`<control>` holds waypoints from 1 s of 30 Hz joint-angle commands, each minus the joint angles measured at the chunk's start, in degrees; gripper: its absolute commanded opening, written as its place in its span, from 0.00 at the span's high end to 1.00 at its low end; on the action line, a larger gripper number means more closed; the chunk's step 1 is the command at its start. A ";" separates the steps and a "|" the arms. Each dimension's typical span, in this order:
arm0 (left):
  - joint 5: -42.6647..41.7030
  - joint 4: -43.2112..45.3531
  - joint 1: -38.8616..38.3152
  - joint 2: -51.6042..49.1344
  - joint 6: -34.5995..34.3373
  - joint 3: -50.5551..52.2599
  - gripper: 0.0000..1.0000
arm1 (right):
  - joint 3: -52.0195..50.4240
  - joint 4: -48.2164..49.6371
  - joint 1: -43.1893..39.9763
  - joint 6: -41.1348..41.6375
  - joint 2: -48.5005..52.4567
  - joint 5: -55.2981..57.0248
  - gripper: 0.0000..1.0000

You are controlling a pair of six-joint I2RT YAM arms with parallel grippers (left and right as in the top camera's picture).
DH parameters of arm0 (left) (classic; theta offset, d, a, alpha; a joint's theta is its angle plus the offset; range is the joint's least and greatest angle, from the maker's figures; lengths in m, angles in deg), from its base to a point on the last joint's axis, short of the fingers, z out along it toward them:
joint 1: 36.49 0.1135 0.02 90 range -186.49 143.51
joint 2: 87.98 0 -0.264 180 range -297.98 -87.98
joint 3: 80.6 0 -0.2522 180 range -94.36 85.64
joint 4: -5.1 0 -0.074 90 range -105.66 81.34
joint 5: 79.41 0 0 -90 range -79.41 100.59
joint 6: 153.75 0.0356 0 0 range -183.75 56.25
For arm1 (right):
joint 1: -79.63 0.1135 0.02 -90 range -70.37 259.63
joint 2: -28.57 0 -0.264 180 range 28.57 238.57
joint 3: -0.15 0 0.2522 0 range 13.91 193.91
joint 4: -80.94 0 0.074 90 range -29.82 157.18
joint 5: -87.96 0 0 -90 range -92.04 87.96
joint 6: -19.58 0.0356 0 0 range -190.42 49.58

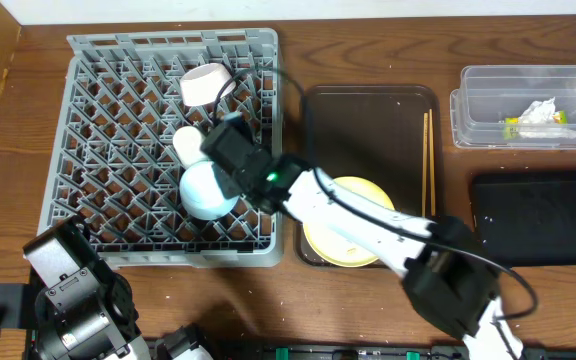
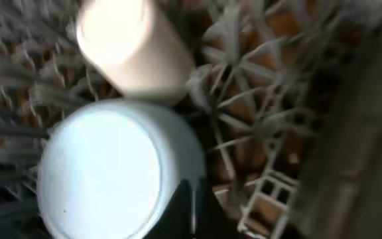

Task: Sort waste into correct bins and load items into the dishwasher
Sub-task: 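Release the light-blue bowl in the rack and raise the right gripper, then move the right gripper to the chopsticks on the tray and grasp one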

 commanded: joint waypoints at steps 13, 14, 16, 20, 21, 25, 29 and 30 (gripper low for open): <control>0.31 -0.24 0.42 0.09 -0.94 -0.90 0.06 | 0.50 -31.08 -19.19 -0.37 -24.76 1.53 0.04; 0.31 -0.26 0.42 0.09 -0.94 -0.90 0.06 | 0.50 -34.38 -20.79 -0.37 -24.79 1.40 0.02; 0.31 -0.24 0.42 0.09 -0.94 -0.90 0.06 | 0.24 -41.59 -23.71 -0.37 -24.61 1.27 0.01; 0.31 -0.26 0.42 0.09 -0.94 -0.90 0.06 | -2.71 -48.78 -26.86 -1.42 -24.30 4.68 0.01; 0.31 -0.24 0.42 0.09 -0.94 -0.90 0.06 | -3.98 -48.98 -27.34 -1.42 -24.28 5.73 0.01; 0.31 -0.26 0.42 0.09 -0.94 -0.90 0.06 | -11.04 -43.06 -29.16 -1.16 -24.28 6.51 0.05; 0.31 -0.24 0.42 0.09 -0.94 -0.90 0.06 | -19.89 -30.29 -30.97 1.11 -24.13 6.16 0.44; 0.31 -0.26 0.42 0.09 -0.94 -0.90 0.06 | -22.27 -26.77 -31.50 1.92 -23.98 6.16 0.48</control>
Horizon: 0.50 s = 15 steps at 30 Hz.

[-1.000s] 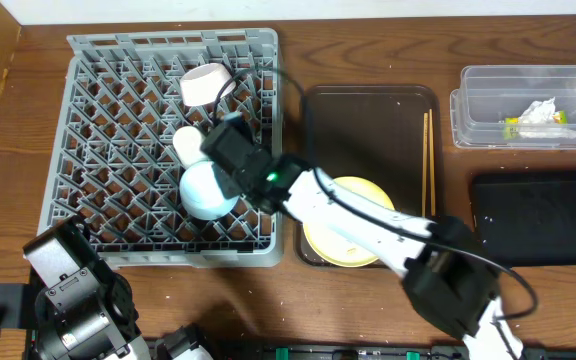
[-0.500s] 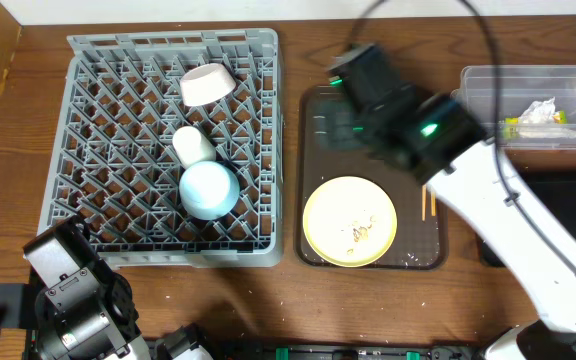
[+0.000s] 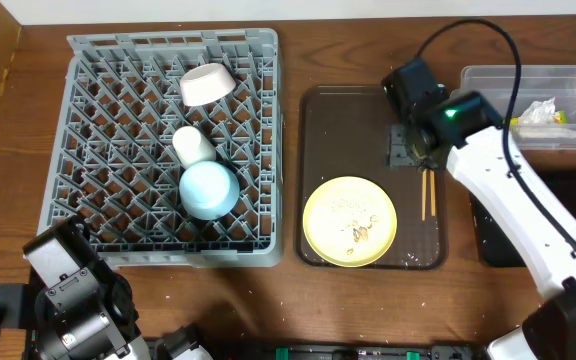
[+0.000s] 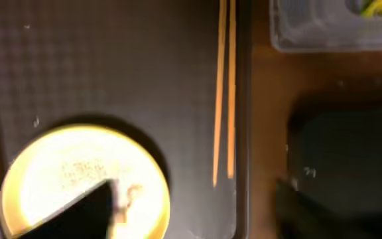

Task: Sort waste into correct bins and load items into the dishwasher
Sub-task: 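Move the right gripper to the chopsticks on the tray and grasp one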

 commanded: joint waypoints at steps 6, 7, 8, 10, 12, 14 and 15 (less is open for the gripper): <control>0.33 -0.22 0.42 0.07 -0.94 -0.90 0.06 | -13.81 17.33 -4.76 3.91 2.34 0.37 0.59; 0.33 -0.22 0.42 0.07 -0.94 -0.90 0.06 | -14.67 18.82 -5.51 3.58 3.13 0.17 0.59; 0.33 -0.22 0.42 0.07 -0.94 -0.90 0.06 | -15.21 20.00 -6.10 2.93 3.89 0.11 0.59; 0.33 -0.24 0.42 0.07 -0.94 -0.90 0.06 | -15.67 22.21 -7.45 -0.22 6.14 -1.70 0.59; 0.33 -0.24 0.42 0.07 -0.94 -0.90 0.06 | -15.65 23.50 -8.55 -3.56 8.44 -5.49 0.59; 0.33 -0.22 0.42 0.07 -0.94 -0.90 0.06 | -15.65 23.69 -9.29 -4.35 10.75 -7.26 0.62; 0.33 -0.22 0.42 0.07 -0.94 -0.90 0.06 | -15.65 23.67 -9.35 -4.35 11.58 -7.39 0.64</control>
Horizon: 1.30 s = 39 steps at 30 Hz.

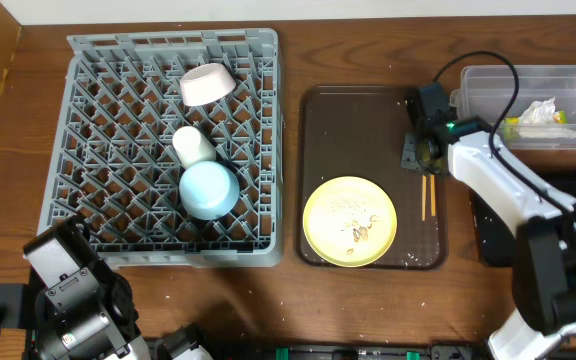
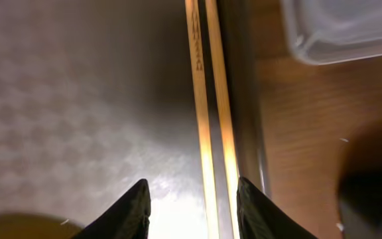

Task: Sort waste into correct bins and load items into the dishwasher

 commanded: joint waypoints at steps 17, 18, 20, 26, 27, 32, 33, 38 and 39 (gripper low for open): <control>0.28 -0.26 0.42 0.07 -0.94 -0.90 0.06 | -0.55 1.44 -0.98 -2.80 11.23 -5.05 0.76; 0.28 -0.24 0.42 0.07 -0.94 -0.90 0.06 | -0.55 1.57 -0.98 -2.80 11.89 -5.97 0.82; 0.28 -0.26 0.42 0.07 -0.94 -0.90 0.06 | -0.55 1.55 -0.98 -2.82 12.26 -7.54 0.95; 0.28 -0.26 0.42 0.07 -0.94 -0.90 0.06 | 2.60 -2.23 -1.05 -2.82 9.29 -8.70 0.99; 0.28 -0.26 0.42 0.07 -0.94 -0.90 0.06 | 4.57 -4.26 -1.33 -2.82 7.32 -8.70 0.99; 0.28 -0.24 0.42 0.07 -0.94 -0.90 0.06 | 11.67 -7.26 -1.60 -2.82 0.04 -13.55 0.99; 0.28 -0.26 0.42 0.07 -0.94 -0.90 0.06 | 13.29 -6.88 -1.33 -2.82 -1.51 -16.15 0.99; 0.28 -0.24 0.42 0.07 -0.94 -0.90 0.06 | 18.64 -0.26 1.90 0.52 -5.49 -26.32 0.99; 0.28 -0.24 0.42 0.07 -0.94 -0.90 0.06 | 19.39 2.16 3.34 2.05 -5.46 -27.26 0.99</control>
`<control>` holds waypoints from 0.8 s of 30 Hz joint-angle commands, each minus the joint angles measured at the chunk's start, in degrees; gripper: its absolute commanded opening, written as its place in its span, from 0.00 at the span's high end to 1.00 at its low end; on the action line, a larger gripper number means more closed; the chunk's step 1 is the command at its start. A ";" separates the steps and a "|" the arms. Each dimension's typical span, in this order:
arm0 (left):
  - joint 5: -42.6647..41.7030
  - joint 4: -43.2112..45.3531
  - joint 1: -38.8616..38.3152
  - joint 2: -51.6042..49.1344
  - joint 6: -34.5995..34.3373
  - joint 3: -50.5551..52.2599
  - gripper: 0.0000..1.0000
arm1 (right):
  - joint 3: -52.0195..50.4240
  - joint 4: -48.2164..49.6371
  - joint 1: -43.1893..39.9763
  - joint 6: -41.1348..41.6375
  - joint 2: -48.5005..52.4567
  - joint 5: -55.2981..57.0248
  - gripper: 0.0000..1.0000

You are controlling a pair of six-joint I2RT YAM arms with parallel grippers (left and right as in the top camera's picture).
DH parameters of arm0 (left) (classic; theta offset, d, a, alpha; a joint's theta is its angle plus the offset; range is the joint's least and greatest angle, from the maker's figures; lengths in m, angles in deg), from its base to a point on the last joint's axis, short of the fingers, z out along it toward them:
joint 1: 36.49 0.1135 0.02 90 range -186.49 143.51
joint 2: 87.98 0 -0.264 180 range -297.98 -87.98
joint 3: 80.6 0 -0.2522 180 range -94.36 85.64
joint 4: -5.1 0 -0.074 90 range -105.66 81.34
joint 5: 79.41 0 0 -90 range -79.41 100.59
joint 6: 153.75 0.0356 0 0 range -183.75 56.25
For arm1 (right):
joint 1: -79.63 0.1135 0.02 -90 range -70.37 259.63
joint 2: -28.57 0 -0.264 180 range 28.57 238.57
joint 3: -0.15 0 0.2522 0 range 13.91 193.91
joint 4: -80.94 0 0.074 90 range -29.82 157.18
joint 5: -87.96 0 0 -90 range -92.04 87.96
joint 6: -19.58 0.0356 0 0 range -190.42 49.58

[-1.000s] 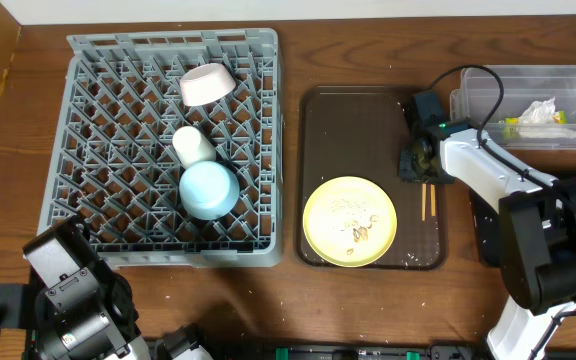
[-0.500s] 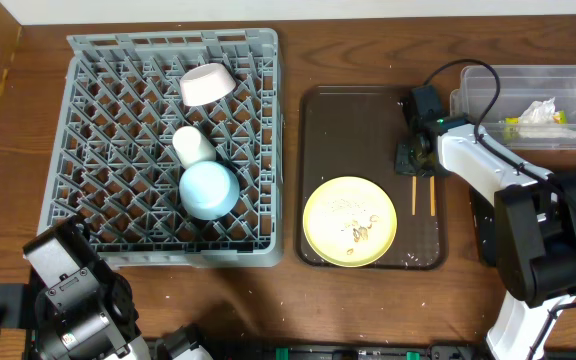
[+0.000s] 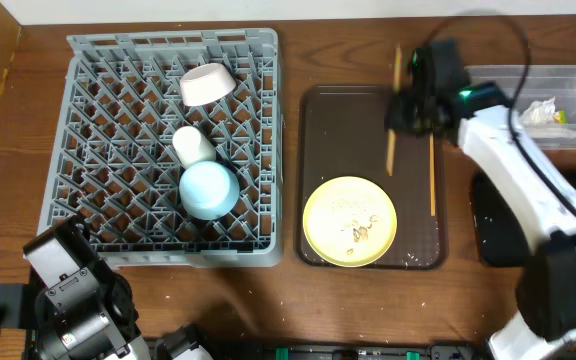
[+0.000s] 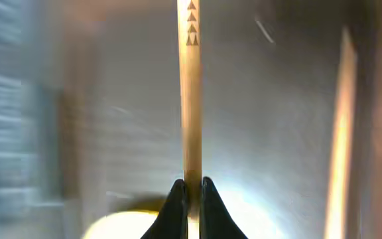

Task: Sort waste into correct bins and load items into the dishwasher

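Note:
My right gripper [image 3: 398,115] is shut on one wooden chopstick [image 3: 392,150] and holds it above the dark tray [image 3: 343,130]. In the right wrist view the chopstick [image 4: 190,99] runs straight up from between my gripper's [image 4: 190,189] closed fingers. The second chopstick [image 3: 432,175] lies on the tray by its right edge, and it shows blurred in the wrist view too [image 4: 337,133]. A yellow plate [image 3: 349,221] with scraps sits at the tray's front. The grey dish rack [image 3: 118,90] holds a pale bowl [image 3: 206,84], a white cup [image 3: 193,146] and a light blue bowl [image 3: 209,189]. The left gripper is out of view.
A clear bin [image 3: 488,120] with waste stands at the back right. A black bin [image 3: 538,215] sits in front of it. The left arm's base [image 3: 68,290] is at the front left corner.
My right gripper was open, low over the pair of chopsticks at the tray's right edge. Now it is shut on one, held higher and further left. The other chopstick stays on the tray.
First my right gripper was over the rack by the light blue bowl. Then it was above the tray's right side over the two chopsticks, then low with open fingers astride them. Now it holds one chopstick above the tray.

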 commanded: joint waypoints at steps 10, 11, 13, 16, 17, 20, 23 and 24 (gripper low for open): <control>0.31 -0.26 0.42 0.07 -0.94 -0.90 0.06 | 3.32 22.67 19.67 16.50 4.72 -8.35 0.99; 0.31 -0.26 0.42 0.07 -0.94 -0.90 0.06 | 3.32 23.93 20.87 16.87 5.79 -7.91 0.99; 0.31 -0.26 0.42 0.07 -0.94 -0.90 0.06 | 3.32 24.63 22.93 18.71 7.76 -5.31 0.99; 0.31 -0.26 0.42 0.07 -0.94 -0.90 0.06 | 3.32 24.74 23.96 19.12 9.64 -3.61 0.99; 0.31 -0.26 0.42 0.07 -0.94 -0.90 0.06 | 3.32 24.76 23.96 19.15 10.10 -3.67 0.99; 0.31 -0.26 0.42 0.07 -0.94 -0.90 0.06 | 3.32 24.65 23.82 19.10 10.21 -3.65 0.87; 0.31 -0.26 0.42 0.07 -0.94 -0.90 0.06 | 3.32 24.65 23.78 19.08 10.21 -3.67 0.66; 0.31 -0.26 0.42 0.07 -0.94 -0.90 0.06 | 3.32 24.41 23.78 18.84 10.21 -3.67 0.59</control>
